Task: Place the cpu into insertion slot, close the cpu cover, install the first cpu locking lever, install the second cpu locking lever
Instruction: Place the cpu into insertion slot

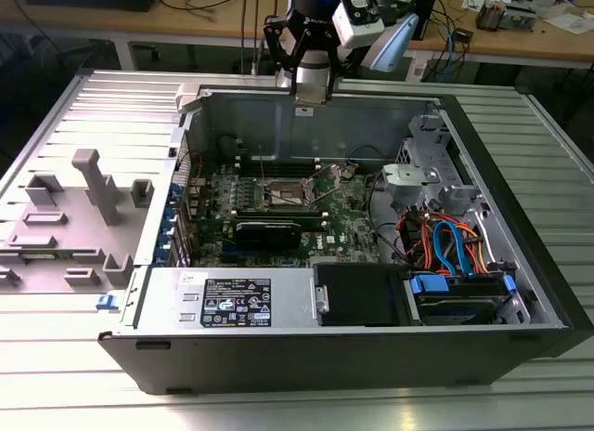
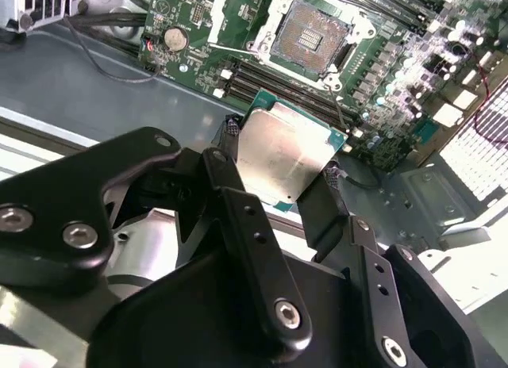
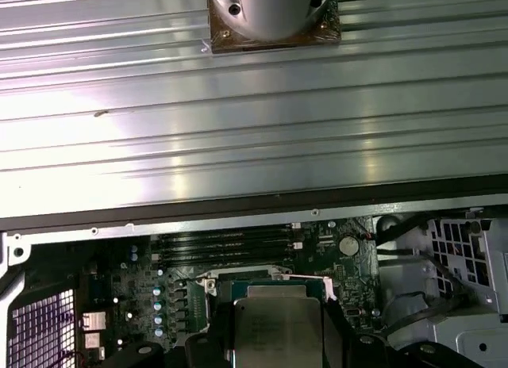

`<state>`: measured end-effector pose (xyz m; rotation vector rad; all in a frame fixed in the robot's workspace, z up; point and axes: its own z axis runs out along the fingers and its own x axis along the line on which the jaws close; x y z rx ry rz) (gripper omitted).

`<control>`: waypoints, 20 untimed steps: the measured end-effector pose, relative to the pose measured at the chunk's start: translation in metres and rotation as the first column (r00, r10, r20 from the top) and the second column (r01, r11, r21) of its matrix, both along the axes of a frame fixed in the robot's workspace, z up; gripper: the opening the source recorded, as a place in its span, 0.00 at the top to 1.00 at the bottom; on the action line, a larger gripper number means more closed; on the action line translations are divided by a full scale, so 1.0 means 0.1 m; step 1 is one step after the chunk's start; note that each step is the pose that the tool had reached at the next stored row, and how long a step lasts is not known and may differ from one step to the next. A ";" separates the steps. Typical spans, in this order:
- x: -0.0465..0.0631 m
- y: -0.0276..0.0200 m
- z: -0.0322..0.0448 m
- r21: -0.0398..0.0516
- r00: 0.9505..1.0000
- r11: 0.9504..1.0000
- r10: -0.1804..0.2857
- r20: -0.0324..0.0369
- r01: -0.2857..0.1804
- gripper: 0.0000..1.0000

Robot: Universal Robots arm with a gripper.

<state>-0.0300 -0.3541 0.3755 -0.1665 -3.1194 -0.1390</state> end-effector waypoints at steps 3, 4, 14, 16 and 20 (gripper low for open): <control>0.00 -0.001 -0.005 0.000 1.000 1.000 -0.030 0.000 0.030 0.46; 0.00 -0.001 -0.006 0.000 0.999 0.999 -0.035 0.000 0.035 0.46; 0.00 -0.001 -0.005 0.000 0.999 0.999 -0.037 0.000 0.037 0.46; 0.00 -0.001 -0.006 0.000 0.999 0.999 -0.038 0.000 0.038 0.46; 0.00 -0.003 -0.008 0.000 0.998 0.998 -0.069 0.000 0.069 0.46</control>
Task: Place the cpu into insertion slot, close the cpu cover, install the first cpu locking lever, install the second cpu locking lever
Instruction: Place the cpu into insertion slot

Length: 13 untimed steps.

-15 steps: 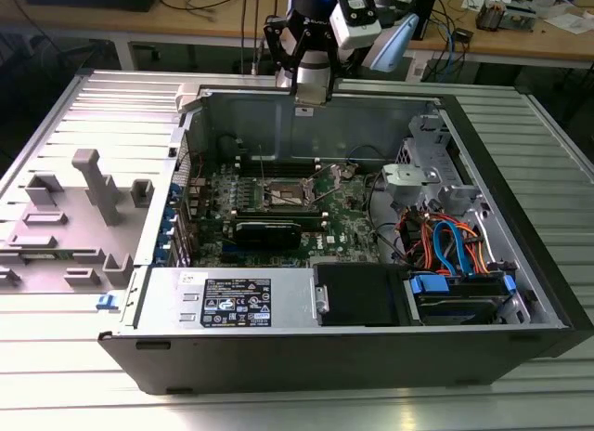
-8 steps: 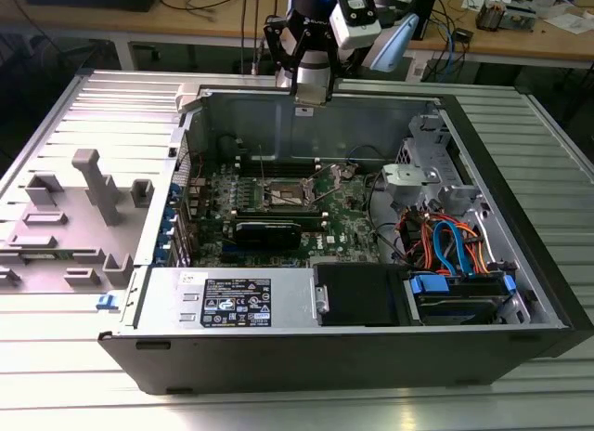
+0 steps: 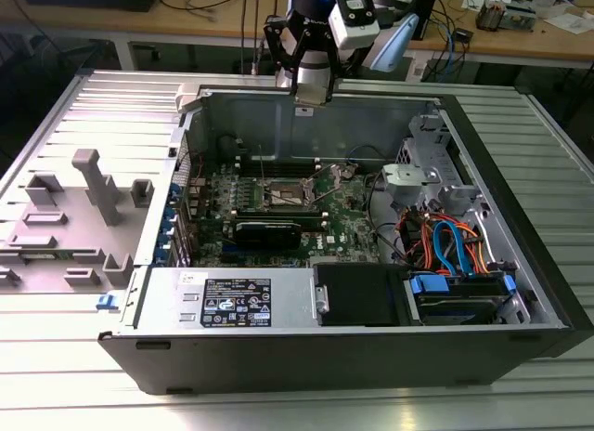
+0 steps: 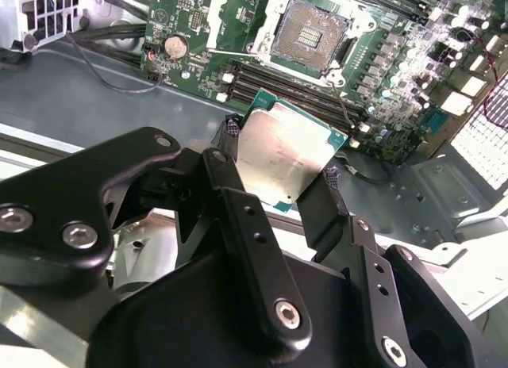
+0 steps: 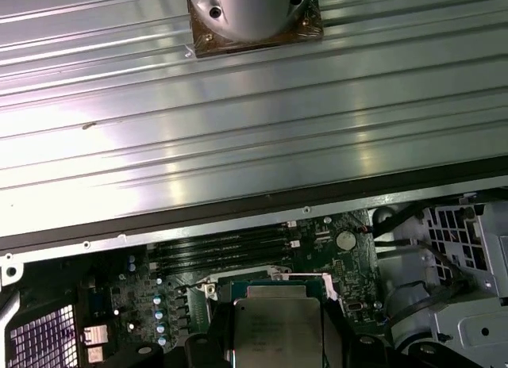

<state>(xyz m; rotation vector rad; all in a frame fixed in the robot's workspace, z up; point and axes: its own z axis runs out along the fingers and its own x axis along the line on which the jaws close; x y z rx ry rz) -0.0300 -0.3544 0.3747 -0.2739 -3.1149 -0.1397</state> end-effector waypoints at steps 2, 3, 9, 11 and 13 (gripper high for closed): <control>0.00 0.000 -0.004 0.000 1.000 1.000 -0.021 0.000 0.021 0.46; 0.00 0.000 -0.005 0.000 0.999 0.999 -0.032 0.000 0.032 0.46; 0.00 -0.033 -0.011 0.000 0.998 0.998 -0.061 0.000 0.061 0.46; 0.00 -0.068 -0.014 0.000 0.998 0.998 -0.061 0.000 0.061 0.46; 0.00 -0.083 -0.017 0.000 0.998 0.998 -0.061 0.000 0.061 0.46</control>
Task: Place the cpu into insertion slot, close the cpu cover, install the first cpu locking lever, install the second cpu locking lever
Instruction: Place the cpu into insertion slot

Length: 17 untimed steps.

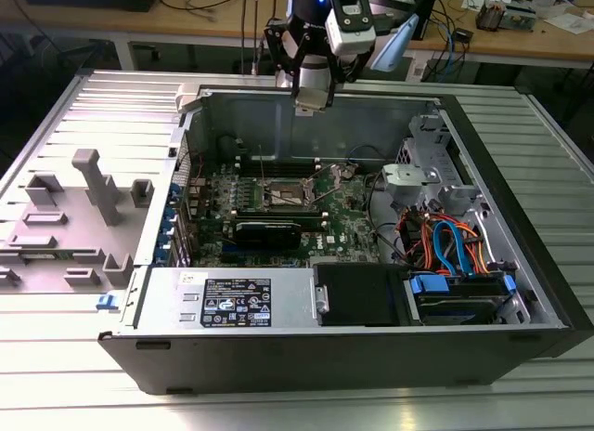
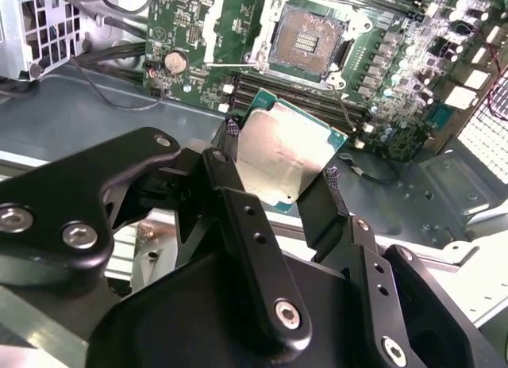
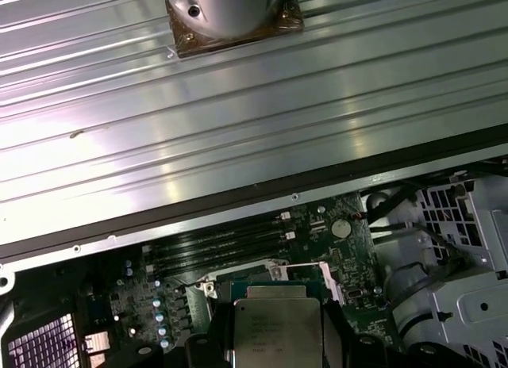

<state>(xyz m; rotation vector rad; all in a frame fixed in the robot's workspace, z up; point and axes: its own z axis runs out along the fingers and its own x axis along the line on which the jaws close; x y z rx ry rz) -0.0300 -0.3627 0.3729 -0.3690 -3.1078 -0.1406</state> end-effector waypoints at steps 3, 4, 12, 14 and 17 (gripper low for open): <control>0.00 -0.025 -0.005 0.000 1.000 1.000 0.000 0.000 0.000 0.46; 0.00 -0.032 -0.006 0.000 1.000 1.000 0.000 0.000 0.000 0.46; 0.00 -0.072 -0.015 -0.001 1.000 1.000 0.000 0.000 0.000 0.46; 0.00 -0.077 -0.020 -0.001 1.000 1.000 -0.007 0.000 0.007 0.46; 0.00 -0.077 -0.026 -0.001 0.999 0.999 -0.032 0.000 0.032 0.46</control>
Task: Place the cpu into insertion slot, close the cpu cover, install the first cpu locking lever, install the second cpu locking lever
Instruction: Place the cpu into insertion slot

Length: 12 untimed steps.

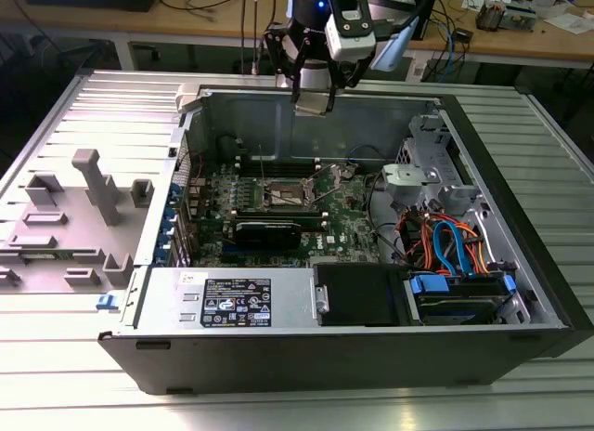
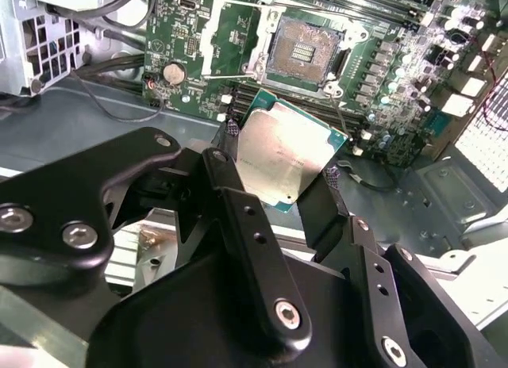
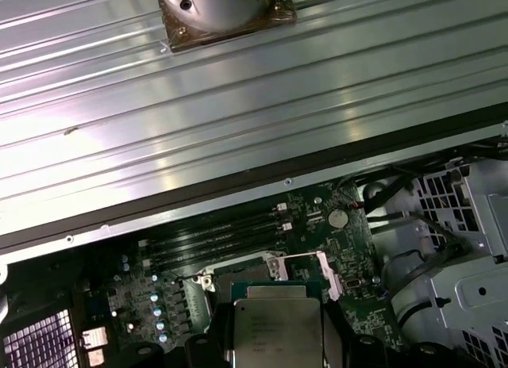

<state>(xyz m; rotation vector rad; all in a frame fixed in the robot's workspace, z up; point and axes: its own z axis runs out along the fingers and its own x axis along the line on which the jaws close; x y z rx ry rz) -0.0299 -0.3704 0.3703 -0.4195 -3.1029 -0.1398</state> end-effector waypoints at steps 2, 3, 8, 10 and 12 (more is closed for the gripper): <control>0.00 0.000 -0.008 0.000 1.000 1.000 -0.022 0.000 0.022 0.46; 0.00 0.000 -0.011 0.000 0.999 0.999 -0.034 0.000 0.034 0.46; 0.00 0.000 -0.042 0.000 0.993 0.993 -0.121 0.000 0.121 0.46; 0.00 0.000 -0.053 0.000 0.988 0.988 -0.155 0.000 0.155 0.46; 0.00 0.000 -0.063 0.000 0.983 0.983 -0.184 0.000 0.184 0.46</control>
